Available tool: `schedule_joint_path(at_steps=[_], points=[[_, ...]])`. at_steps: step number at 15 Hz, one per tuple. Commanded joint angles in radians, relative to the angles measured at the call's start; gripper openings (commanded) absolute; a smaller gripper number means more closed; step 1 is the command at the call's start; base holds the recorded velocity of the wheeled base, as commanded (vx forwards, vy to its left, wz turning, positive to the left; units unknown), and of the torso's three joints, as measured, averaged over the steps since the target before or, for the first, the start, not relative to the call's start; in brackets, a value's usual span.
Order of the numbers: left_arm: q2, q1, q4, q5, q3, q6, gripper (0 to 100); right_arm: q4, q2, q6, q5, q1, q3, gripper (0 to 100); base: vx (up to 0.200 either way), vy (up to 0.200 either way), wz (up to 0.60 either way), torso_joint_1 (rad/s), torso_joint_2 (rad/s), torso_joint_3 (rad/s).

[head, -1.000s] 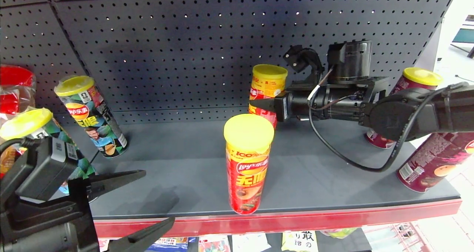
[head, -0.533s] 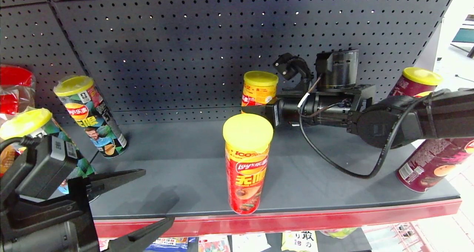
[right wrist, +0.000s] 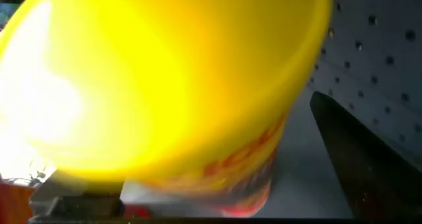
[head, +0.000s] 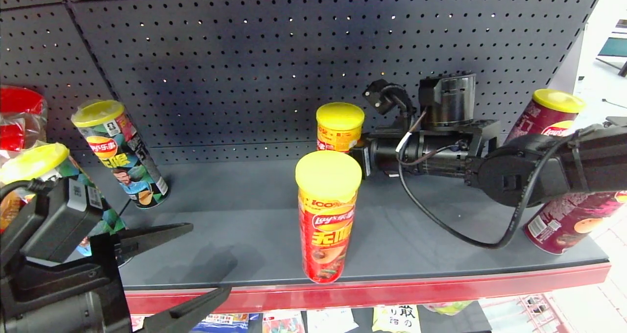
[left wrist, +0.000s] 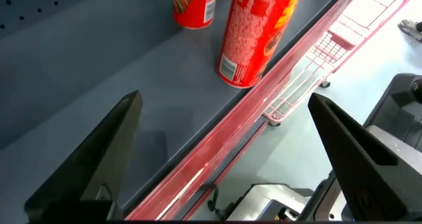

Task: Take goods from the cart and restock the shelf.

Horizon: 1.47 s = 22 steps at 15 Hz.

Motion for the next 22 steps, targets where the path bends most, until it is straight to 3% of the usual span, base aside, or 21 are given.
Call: schedule_joint_path(at_steps=[1,4,7,9,16,17,19,22], points=[[0.013,0.000,-0.001,0.000,-0.016,-0.001,100,0.001,-0.064,0.005,-0.009,0.014,0.057,100,0.000,0.000,0.00,0.000,0.00,0.000],[0.036,0.000,0.001,0.001,-0.030,0.001,100,0.001,-0.136,0.005,-0.032,0.025,0.140,100,0.000,0.000,0.00,0.000,0.00,0.000],[0.094,-0.002,-0.002,0.001,-0.056,0.010,100,0.001,-0.276,0.006,-0.099,0.006,0.302,100,0.000,0.000,0.00,0.000,0.00,0.000],[0.137,-0.002,-0.004,0.003,-0.056,0.011,100,0.001,-0.397,0.006,-0.101,-0.017,0.423,100,0.000,0.000,0.00,0.000,0.00,0.000],[0.283,0.000,-0.008,0.004,-0.079,0.014,100,0.002,-0.736,0.005,-0.099,-0.049,0.638,100,0.000,0.000,0.00,0.000,0.00,0.000],[0.292,-0.002,-0.008,0.004,-0.079,0.019,100,0.002,-0.770,0.005,-0.099,-0.049,0.653,100,0.000,0.000,0.00,0.000,0.00,0.000],[0.326,0.000,-0.007,0.004,-0.077,0.062,100,0.005,-0.859,0.005,-0.099,-0.050,0.698,100,0.000,0.000,0.00,0.000,0.00,0.000],[0.369,-0.006,-0.008,0.004,-0.088,0.068,100,0.010,-0.923,0.005,-0.101,-0.087,0.716,100,0.000,0.000,0.00,0.000,0.00,0.000]])
